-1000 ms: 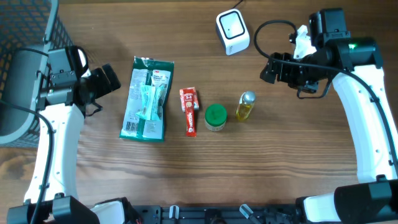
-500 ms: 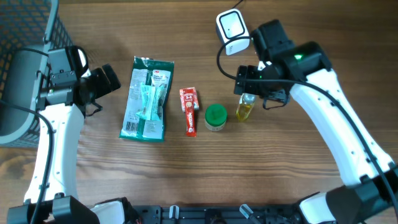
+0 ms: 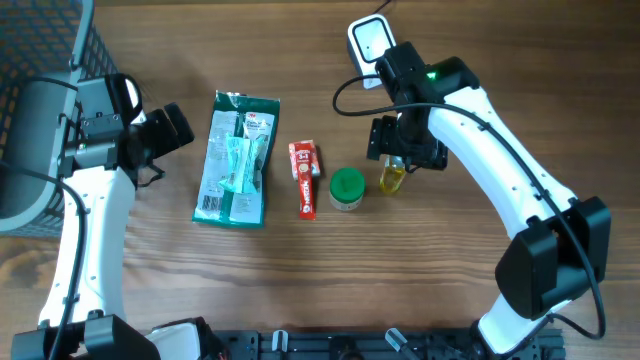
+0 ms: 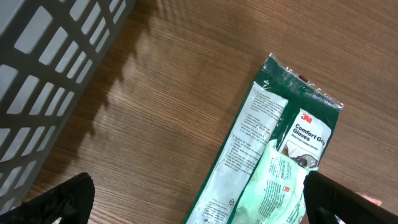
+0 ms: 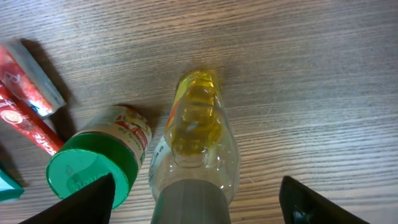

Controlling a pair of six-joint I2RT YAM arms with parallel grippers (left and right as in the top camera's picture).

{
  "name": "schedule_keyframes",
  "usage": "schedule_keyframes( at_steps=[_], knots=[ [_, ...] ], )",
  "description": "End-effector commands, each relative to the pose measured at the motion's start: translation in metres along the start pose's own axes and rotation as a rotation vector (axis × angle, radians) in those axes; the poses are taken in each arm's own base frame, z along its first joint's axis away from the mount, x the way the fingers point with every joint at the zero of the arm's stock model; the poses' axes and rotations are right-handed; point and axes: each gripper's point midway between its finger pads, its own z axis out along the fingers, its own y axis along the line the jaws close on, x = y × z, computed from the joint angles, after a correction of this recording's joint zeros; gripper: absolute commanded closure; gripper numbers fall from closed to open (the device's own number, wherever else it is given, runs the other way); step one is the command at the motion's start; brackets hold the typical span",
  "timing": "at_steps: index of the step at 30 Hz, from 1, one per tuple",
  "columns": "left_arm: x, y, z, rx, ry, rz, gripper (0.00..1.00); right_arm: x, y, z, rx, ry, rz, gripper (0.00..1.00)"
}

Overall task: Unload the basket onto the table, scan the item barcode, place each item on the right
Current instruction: 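Lower the right gripper around the bottle neck and align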

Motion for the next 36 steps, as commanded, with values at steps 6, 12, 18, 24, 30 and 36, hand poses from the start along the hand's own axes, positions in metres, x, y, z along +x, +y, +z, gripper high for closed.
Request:
schedule_keyframes(
  at_steps=[6, 12, 18, 24, 30, 36],
  knots=[
    [-0.002, 0.001, -0.001, -0.003, -0.006, 0.009, 0.00, 0.005, 0.000, 0.021, 0.017, 0.024, 0.008, 0.18],
    [-0.002, 0.001, -0.001, -0.003, -0.006, 0.009, 0.00, 0.000, -0.004, 0.027, 0.036, -0.004, 0.004, 0.37],
    [-0.002, 0.001, -0.001, -0.003, -0.006, 0.009, 0.00, -0.006, 0.001, 0.027, 0.016, -0.025, -0.130, 0.46],
    [-0.002, 0.001, -0.001, -0.003, -0.006, 0.009, 0.00, -0.008, 0.003, 0.027, 0.014, -0.031, -0.398, 0.49],
    [-0.002, 0.001, -0.001, -0.003, -0.006, 0.009, 0.00, -0.011, 0.005, 0.027, 0.004, -0.045, -0.236, 0.20],
    [-0.002, 0.001, -0.001, -0.003, -0.006, 0.009, 0.00, -0.003, 0.011, 0.027, -0.037, -0.010, -0.147, 0.51]
  ],
)
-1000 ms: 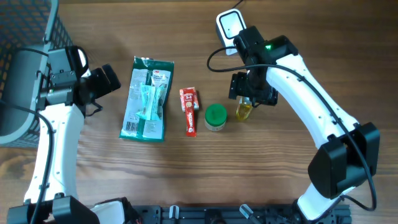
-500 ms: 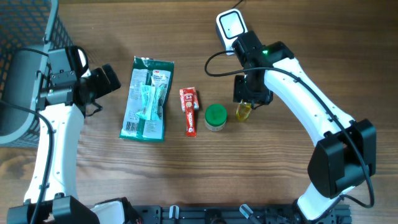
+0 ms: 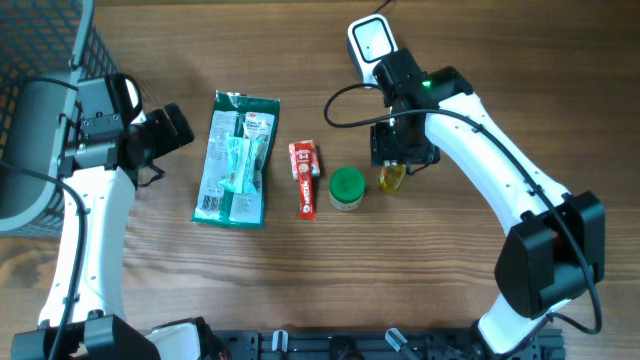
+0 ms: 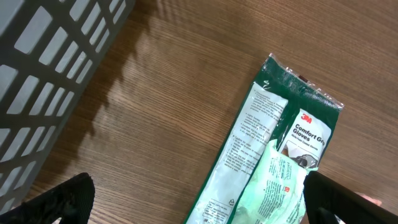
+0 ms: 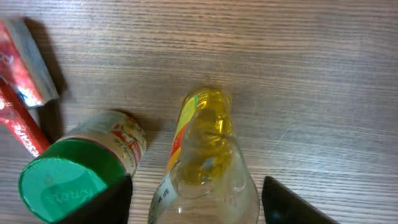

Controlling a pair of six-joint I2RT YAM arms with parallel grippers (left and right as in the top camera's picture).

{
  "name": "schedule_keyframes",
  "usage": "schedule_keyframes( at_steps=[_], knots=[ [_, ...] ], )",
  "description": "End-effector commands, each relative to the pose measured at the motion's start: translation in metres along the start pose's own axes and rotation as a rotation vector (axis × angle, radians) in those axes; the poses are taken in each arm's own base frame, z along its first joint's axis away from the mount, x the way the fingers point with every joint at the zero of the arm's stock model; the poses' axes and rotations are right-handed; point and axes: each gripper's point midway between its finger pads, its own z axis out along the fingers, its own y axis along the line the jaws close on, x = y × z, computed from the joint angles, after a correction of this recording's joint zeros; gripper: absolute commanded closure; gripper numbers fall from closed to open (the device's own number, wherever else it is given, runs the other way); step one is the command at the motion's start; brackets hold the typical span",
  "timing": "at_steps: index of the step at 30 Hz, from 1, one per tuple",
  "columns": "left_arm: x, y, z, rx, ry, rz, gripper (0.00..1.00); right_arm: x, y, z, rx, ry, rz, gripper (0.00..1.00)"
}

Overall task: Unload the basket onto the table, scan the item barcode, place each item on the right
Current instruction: 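Lower the right gripper around the bottle neck and align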

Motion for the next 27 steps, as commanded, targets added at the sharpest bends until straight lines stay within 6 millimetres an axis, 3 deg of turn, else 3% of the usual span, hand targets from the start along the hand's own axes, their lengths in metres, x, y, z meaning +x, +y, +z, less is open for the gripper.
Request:
schedule_keyframes(
  at_steps=[1, 3, 5, 7, 9, 11, 12, 13, 17, 23, 24, 25, 27],
  knots=[
    [-0.002, 0.001, -0.001, -0.003, -0.006, 0.009, 0.00, 0.004, 0.004, 0.006, -0.008, 0.025, 0.041, 0.54],
    [-0.002, 0.001, -0.001, -0.003, -0.006, 0.009, 0.00, 0.003, 0.003, 0.006, -0.003, 0.018, 0.001, 0.57],
    [-0.002, 0.001, -0.001, -0.003, -0.006, 0.009, 0.00, 0.000, 0.005, 0.006, -0.008, 0.004, -0.162, 0.62],
    [-0.002, 0.001, -0.001, -0.003, -0.006, 0.009, 0.00, -0.001, 0.005, 0.006, -0.008, 0.000, -0.266, 0.61],
    [-0.002, 0.001, -0.001, -0.003, -0.006, 0.009, 0.00, -0.004, -0.001, 0.006, 0.028, -0.011, -0.280, 0.52],
    [-0.002, 0.001, -0.001, -0.003, -0.006, 0.009, 0.00, -0.007, -0.006, 0.005, 0.059, -0.021, -0.268, 0.27],
    [-0.002, 0.001, -0.001, -0.003, -0.006, 0.009, 0.00, -0.007, -0.006, 0.005, 0.057, -0.023, -0.258, 0.24],
    [-0.002, 0.001, -0.001, -0.003, -0.006, 0.009, 0.00, -0.007, -0.006, 0.005, 0.057, -0.026, -0.216, 0.13],
    [-0.002, 0.001, -0.001, -0.003, -0.006, 0.009, 0.00, -0.006, -0.006, 0.006, 0.056, -0.026, -0.060, 0.00],
    [-0.002, 0.001, -0.001, -0.003, -0.006, 0.009, 0.00, -0.004, 0.001, 0.008, 0.013, -0.015, -0.037, 0.00],
    [-0.002, 0.001, -0.001, -0.003, -0.006, 0.009, 0.00, -0.005, -0.001, 0.008, 0.023, -0.018, -0.036, 0.10],
    [-0.002, 0.001, -0.001, -0.003, -0.006, 0.009, 0.00, -0.005, -0.004, 0.008, 0.043, -0.019, -0.036, 0.27],
    [-0.002, 0.001, -0.001, -0.003, -0.006, 0.009, 0.00, -0.002, -0.007, 0.008, 0.054, -0.010, -0.032, 0.34]
  ],
)
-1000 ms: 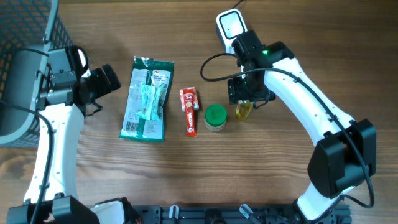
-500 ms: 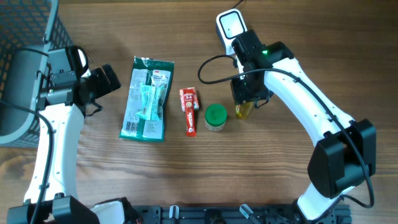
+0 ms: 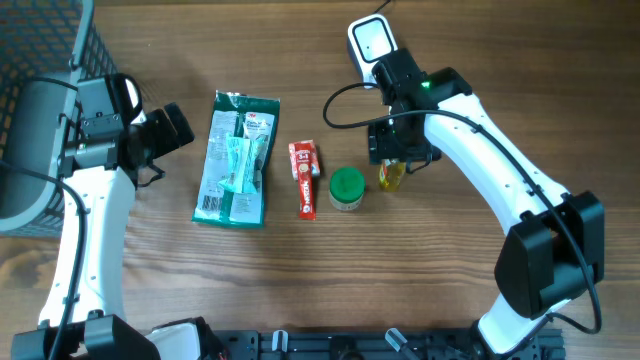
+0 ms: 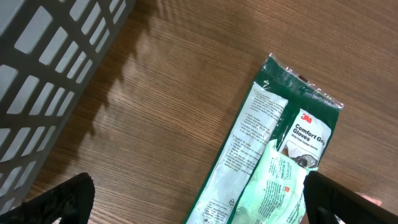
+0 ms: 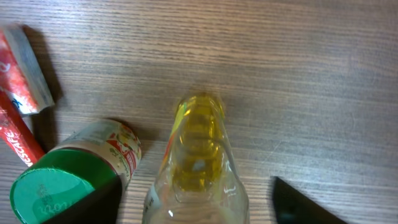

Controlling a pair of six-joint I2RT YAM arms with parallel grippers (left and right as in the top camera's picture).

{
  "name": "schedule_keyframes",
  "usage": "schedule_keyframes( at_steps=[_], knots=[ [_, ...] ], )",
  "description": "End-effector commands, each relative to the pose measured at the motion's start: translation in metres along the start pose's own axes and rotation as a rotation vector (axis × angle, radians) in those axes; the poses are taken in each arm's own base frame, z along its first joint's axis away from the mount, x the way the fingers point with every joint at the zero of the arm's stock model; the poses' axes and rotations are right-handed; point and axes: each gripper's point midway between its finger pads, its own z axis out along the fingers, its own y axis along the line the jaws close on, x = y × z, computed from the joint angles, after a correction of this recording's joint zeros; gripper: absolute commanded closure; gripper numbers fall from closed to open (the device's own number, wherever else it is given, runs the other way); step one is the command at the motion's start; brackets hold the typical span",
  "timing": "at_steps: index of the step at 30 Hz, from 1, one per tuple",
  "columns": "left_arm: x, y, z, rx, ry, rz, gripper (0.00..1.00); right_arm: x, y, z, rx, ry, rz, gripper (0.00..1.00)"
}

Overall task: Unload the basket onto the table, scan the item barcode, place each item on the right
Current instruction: 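Lower the right gripper around the bottle neck and align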

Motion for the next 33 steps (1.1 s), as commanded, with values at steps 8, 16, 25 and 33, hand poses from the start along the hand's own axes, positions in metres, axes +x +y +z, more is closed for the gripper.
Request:
schedule_keyframes(
  at_steps=[8, 16, 25, 33],
  knots=[
    [-0.002, 0.001, -0.001, -0.003, -0.006, 0.009, 0.00, 0.013, -0.006, 0.011, 0.040, 0.049, 0.034, 0.32],
    [-0.002, 0.001, -0.001, -0.003, -0.006, 0.009, 0.00, -0.002, -0.002, -0.013, 0.020, -0.003, 0.006, 0.28],
    [-0.002, 0.001, -0.001, -0.003, -0.006, 0.009, 0.00, -0.013, 0.001, -0.065, -0.025, -0.112, 0.012, 0.62],
    [-0.002, 0.001, -0.001, -0.003, -0.006, 0.009, 0.00, -0.012, -0.008, -0.098, -0.043, -0.179, 0.033, 0.92]
  ],
)
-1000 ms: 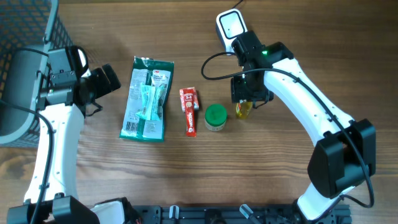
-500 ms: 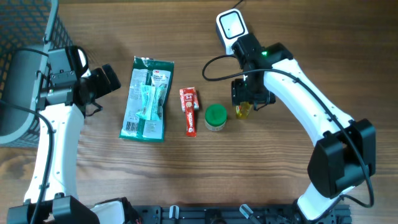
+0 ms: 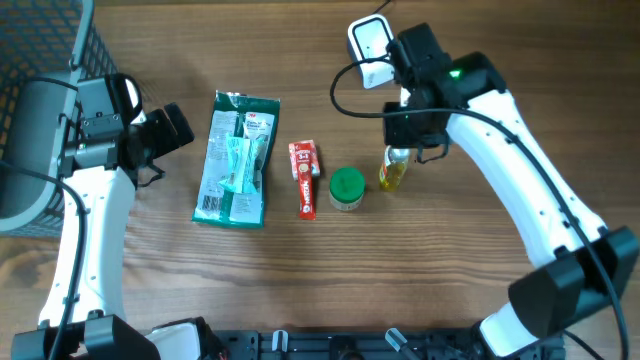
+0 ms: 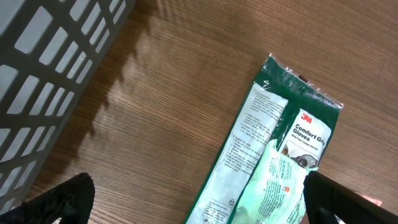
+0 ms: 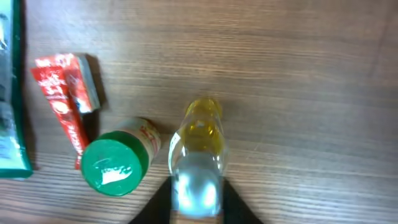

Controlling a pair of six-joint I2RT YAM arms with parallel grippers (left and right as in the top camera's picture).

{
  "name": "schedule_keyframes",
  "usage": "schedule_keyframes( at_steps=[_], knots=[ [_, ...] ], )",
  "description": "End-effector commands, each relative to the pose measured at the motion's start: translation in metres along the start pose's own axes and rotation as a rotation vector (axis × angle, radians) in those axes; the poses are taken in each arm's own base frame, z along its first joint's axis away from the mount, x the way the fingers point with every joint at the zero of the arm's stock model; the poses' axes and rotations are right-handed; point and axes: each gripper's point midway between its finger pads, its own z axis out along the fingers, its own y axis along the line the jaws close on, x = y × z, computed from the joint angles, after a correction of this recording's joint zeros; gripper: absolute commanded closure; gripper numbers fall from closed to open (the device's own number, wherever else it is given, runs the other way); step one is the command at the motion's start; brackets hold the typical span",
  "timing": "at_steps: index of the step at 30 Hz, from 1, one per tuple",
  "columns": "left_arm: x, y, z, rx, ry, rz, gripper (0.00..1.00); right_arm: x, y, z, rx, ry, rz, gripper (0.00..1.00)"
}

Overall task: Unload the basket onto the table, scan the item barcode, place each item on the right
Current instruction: 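Lower the right gripper around the bottle neck and align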

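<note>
A small clear bottle of yellow liquid (image 3: 392,172) stands right of the green-lidded jar. My right gripper (image 5: 196,193) is shut on the top end of the bottle (image 5: 200,140), one dark finger on each side. I cannot tell whether its base touches the table. A white scanner (image 3: 366,40) with a cable lies at the back, just behind the right arm. My left gripper (image 4: 199,198) is open over bare wood beside the gloves pack, holding nothing.
A green-lidded jar (image 5: 115,163) and a red tube pack (image 5: 67,106) lie left of the bottle. A green gloves pack (image 4: 273,155) lies farther left. A dark mesh basket (image 3: 40,60) fills the far left corner.
My right gripper was open round the bottle and is now shut on its top. The wrist camera sits higher and shows more of the table. The left arm has not moved.
My right gripper stood open over the yellow bottle, fingers wide on either side. It stayed open there through the two later moments, shifting only slightly. Now it is shut on the bottle's top. The left arm stayed still beside the gloves pack throughout.
</note>
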Motion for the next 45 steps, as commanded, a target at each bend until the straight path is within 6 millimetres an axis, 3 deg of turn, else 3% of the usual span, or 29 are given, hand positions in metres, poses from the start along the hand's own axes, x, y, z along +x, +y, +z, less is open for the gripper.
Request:
schedule_keyframes(
  at_steps=[1, 4, 10, 26, 33, 35, 38, 39, 45],
  knots=[
    [-0.002, 0.001, -0.001, -0.003, -0.006, 0.009, 0.00, -0.001, -0.006, -0.026, 0.000, -0.048, 0.006, 0.96],
    [-0.002, 0.001, -0.001, -0.003, -0.006, 0.009, 0.00, 0.009, -0.009, -0.025, 0.015, -0.008, 0.008, 0.96],
    [-0.002, 0.001, -0.001, -0.004, -0.006, 0.009, 0.00, 0.009, -0.009, -0.022, 0.014, -0.001, 0.031, 0.96],
    [-0.002, 0.001, -0.001, -0.003, -0.006, 0.009, 0.00, 0.025, -0.006, 0.025, -0.003, 0.057, 0.030, 0.96],
    [-0.002, 0.001, -0.001, -0.003, -0.006, 0.009, 0.00, 0.011, -0.002, 0.010, -0.019, 0.007, 0.030, 0.94],
    [-0.002, 0.001, -0.001, -0.003, -0.006, 0.009, 0.00, 0.003, 0.000, 0.002, -0.030, -0.020, 0.031, 0.84],
    [-0.002, 0.001, -0.001, -0.003, -0.006, 0.009, 0.00, -0.004, 0.003, -0.005, -0.039, -0.048, 0.032, 0.46],
    [-0.002, 0.001, -0.001, -0.003, -0.006, 0.009, 0.00, -0.007, 0.002, -0.006, -0.034, -0.061, 0.036, 0.41],
    [-0.002, 0.001, -0.001, -0.003, -0.006, 0.009, 0.00, -0.009, -0.002, -0.009, -0.016, -0.070, 0.112, 0.35]
  ],
)
